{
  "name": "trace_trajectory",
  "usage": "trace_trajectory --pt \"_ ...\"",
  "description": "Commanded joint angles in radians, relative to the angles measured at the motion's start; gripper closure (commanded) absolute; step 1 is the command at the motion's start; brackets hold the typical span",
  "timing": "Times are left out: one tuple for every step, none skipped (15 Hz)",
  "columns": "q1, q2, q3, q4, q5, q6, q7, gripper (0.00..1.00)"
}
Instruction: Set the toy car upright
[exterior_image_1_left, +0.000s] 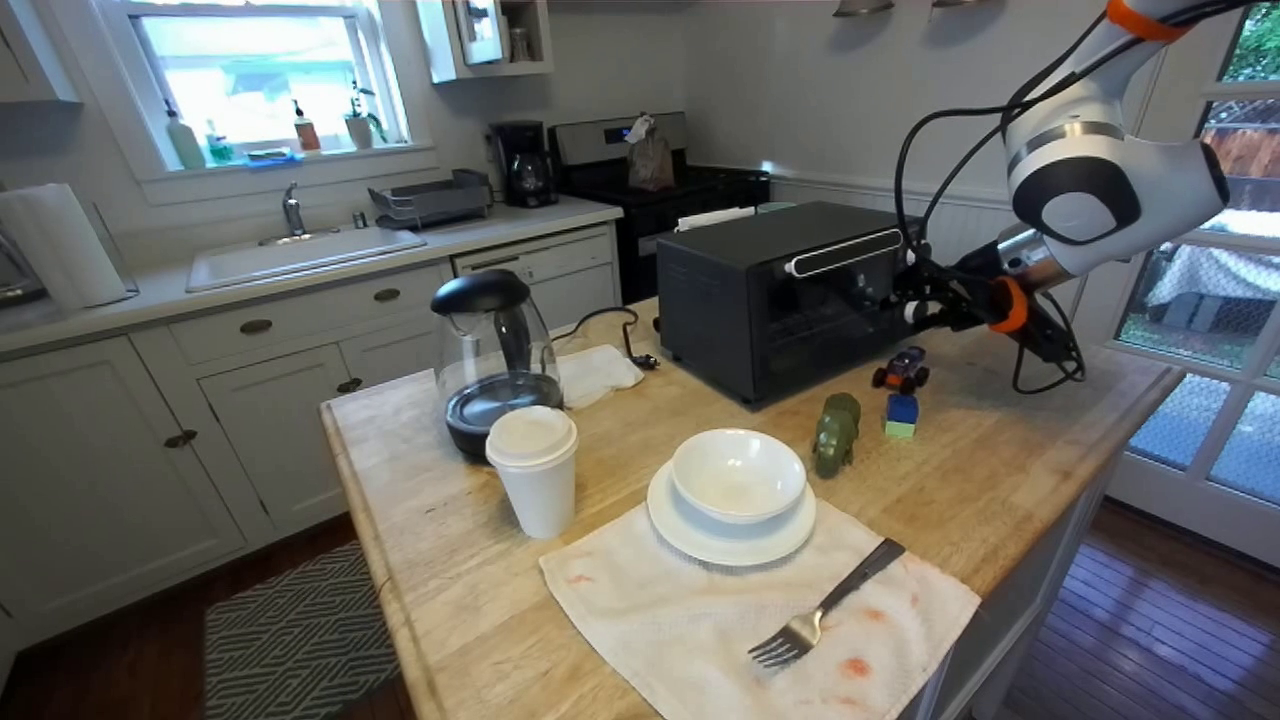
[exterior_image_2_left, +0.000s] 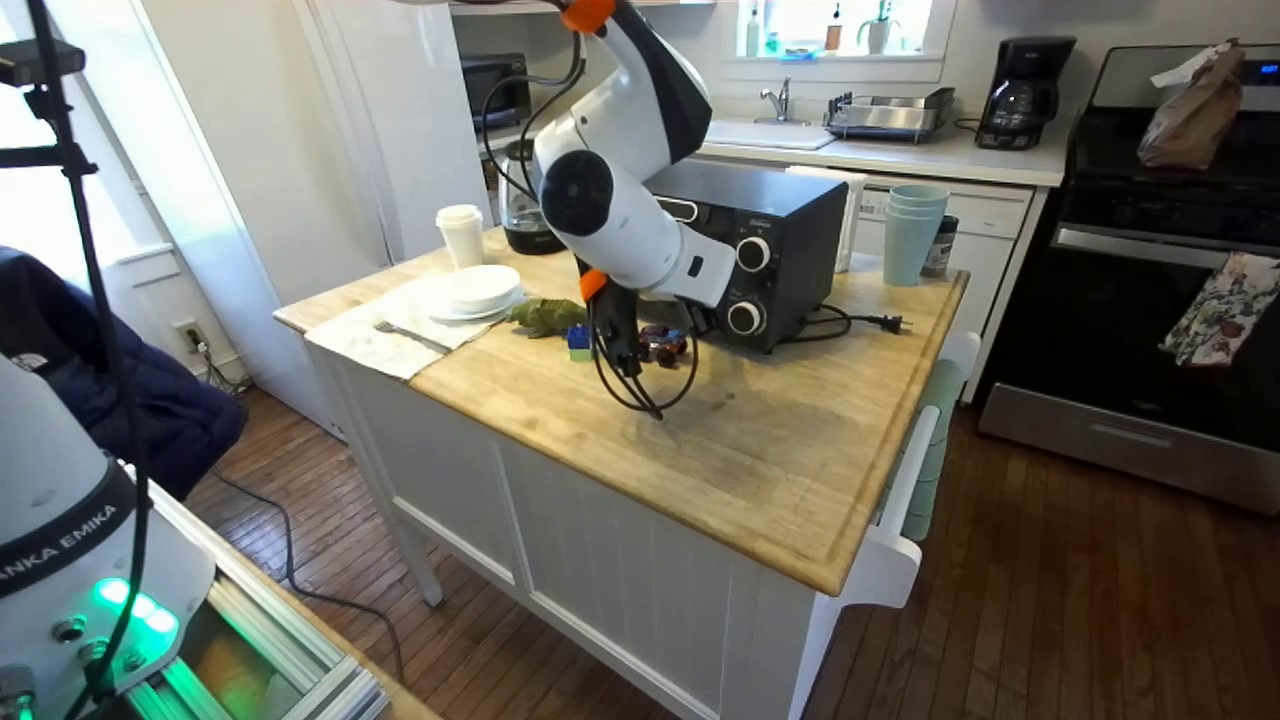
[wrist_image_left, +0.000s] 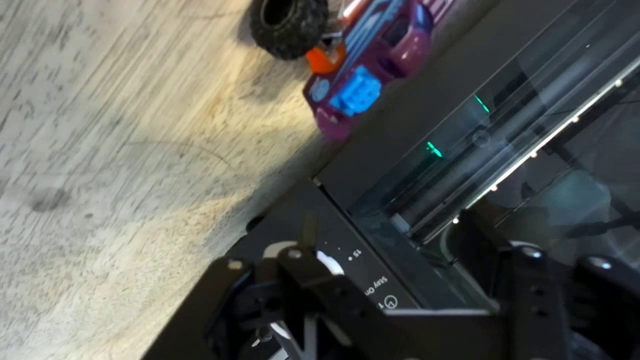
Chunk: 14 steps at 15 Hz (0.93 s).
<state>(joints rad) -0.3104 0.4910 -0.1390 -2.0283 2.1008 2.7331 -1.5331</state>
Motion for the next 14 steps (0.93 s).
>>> trace_trajectory --pt "0.07 -0.043 -0.069 -0.051 -0.103 -0.009 0.118 0.0" --pt "0.079 -0.052 -0.075 -0.067 -0.168 -0.003 0.176 0.0" --pt "0.09 -0.062 -0.08 -0.082 -0.251 0.014 0.246 0.0" --pt "0.103 -0.073 -0.093 -0.089 -0.296 0.035 0.274 0.0" --pt "0.113 -0.086 -0.099 -0.108 -0.383 0.053 0.343 0.0" --pt "0.12 -0.096 -0.106 -0.118 -0.459 0.064 0.394 0.0" --pt "0.129 -0.107 -0.114 -0.138 -0.544 0.07 0.452 0.0" --pt "0.135 -0.12 -0.119 -0.155 -0.625 0.077 0.507 0.0" --pt "0.139 -0.131 -0.125 -0.173 -0.706 0.075 0.56 0.0" --pt "0.167 -0.143 -0.157 -0.194 -0.785 0.058 0.617 0.0" --pt "0.18 -0.152 -0.177 -0.206 -0.865 0.049 0.672 0.0" --pt "0.203 -0.157 -0.207 -0.218 -0.945 0.036 0.723 0.0" --pt "0.23 -0.165 -0.241 -0.231 -1.025 0.025 0.77 0.0" --pt "0.233 -0.178 -0.254 -0.236 -1.103 0.016 0.819 0.0"
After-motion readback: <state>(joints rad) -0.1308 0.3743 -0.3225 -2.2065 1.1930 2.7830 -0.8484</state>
